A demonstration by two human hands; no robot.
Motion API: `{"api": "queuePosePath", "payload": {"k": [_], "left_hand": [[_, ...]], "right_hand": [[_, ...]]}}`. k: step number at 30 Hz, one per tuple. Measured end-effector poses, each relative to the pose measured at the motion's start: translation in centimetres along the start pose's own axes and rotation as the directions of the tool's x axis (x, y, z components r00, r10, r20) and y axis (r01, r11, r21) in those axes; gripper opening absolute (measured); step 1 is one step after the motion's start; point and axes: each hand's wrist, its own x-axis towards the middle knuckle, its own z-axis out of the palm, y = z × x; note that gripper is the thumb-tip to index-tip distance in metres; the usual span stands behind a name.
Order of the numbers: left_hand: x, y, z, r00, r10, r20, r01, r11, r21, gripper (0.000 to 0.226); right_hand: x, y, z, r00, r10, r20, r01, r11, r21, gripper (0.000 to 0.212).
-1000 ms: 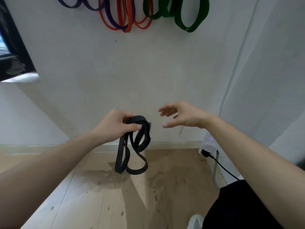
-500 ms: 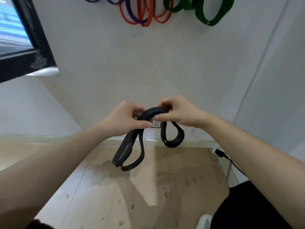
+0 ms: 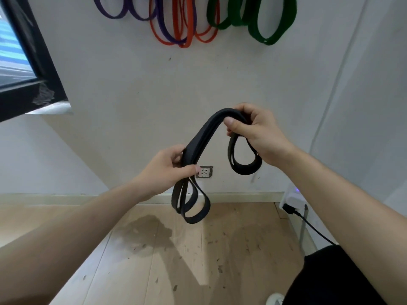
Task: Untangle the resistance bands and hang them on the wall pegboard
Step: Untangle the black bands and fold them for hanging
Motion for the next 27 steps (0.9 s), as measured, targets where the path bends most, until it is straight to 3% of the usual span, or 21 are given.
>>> {"api": "queuePosePath", "payload": {"k": [5,9,11,18,23,27], "left_hand": [[0.3,-0.3,0.3,0.999,-0.041,0.004,0.041,0.999,-0.019,0.03],[0.6,-0.1,0.3,0.996,-0.044,-0.072,0.034,0.99,-0.138,0.029],[0.7,-0.1,0.3,0.994,-0.063,-0.093,0.041,0.973,-0.226,0.027],[1.4,-0.4,0.0,0.964,-0.151,-0.218,0.079,0.949,-0.306,0.018],[1.3,-0.5,-0.2,0.963,-0.182,-0.197,0.121,0.951,-0.285,0.018],[0.9,0.6,0.1,0.969,-0.175,-0.172,0.11,0.937,-0.333,0.019]], "right_hand": [[0.5,1.1,-1.7,0.984,0.119,-0.136,-0.097,0.983,0.158,0.005],[0.5,3.1,-3.0,0.969,0.198,-0.149,-0.183,0.977,0.11,0.004],[0.0,4.1,-3.4,0.964,0.245,-0.103,-0.244,0.969,0.029,0.016],[-1.4,5.3,-2.5,0.901,0.38,0.208,-0.294,0.89,-0.349,0.01],[-1.7,4.3,-1.3,0.91,0.347,0.227,-0.296,0.927,-0.231,0.012],[-0.9,2.9,-1.6,0.968,0.249,0.004,-0.249,0.968,-0.034,0.014]]}}
